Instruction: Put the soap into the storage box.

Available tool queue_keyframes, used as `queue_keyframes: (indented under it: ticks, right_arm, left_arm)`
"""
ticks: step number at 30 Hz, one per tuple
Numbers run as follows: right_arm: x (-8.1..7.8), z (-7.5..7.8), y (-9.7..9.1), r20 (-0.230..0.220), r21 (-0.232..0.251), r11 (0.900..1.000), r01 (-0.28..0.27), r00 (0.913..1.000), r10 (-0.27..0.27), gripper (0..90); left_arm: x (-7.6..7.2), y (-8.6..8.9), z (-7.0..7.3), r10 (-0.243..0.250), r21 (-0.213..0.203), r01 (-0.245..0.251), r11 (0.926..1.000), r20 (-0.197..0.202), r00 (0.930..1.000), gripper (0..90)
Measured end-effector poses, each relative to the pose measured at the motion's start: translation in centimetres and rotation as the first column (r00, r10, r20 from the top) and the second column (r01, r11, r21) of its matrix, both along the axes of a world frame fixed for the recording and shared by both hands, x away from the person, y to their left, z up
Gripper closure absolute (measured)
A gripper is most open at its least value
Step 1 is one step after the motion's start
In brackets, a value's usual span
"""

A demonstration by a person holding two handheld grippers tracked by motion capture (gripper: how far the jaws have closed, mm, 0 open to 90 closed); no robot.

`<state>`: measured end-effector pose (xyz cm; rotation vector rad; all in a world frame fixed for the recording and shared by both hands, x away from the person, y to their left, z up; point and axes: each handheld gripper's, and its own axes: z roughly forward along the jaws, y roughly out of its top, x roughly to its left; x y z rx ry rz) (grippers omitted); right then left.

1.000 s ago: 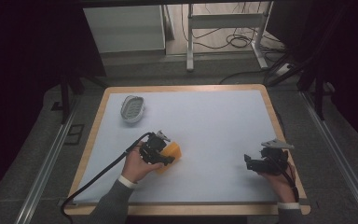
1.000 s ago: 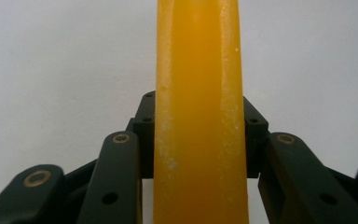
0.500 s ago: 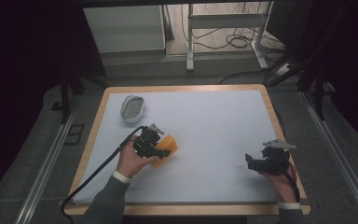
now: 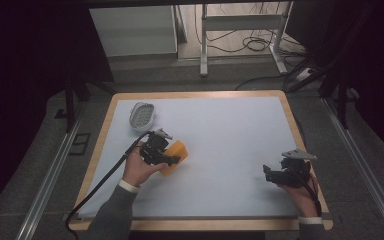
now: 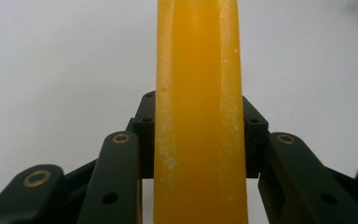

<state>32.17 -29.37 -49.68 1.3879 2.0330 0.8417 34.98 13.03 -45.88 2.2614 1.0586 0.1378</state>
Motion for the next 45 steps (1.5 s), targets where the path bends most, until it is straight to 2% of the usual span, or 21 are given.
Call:
queue_keyframes:
  ticks: [22,32,45]
  right_arm:
    - [0.0,0.1,-0.1,0.007,0.0,1.0,0.008,0.9999,-0.008,4.9]
    - [0.0,0.1,-0.2,0.01,0.002,1.0,0.009,0.9999,-0.009,4.9]
    - [0.0,0.1,-0.2,0.016,0.001,0.9999,0.015,0.9998,-0.015,4.9]
  left_arm:
    - [1.2,1.9,1.2,0.058,-0.02,-0.057,0.9982,0.022,0.9981,61.2]
    - [1.5,2.5,2.1,0.07,-0.02,-0.069,0.9974,0.042,0.9967,61.1]
    - [2.4,3.3,2.5,0.077,-0.012,-0.077,0.997,0.044,0.9961,61.1]
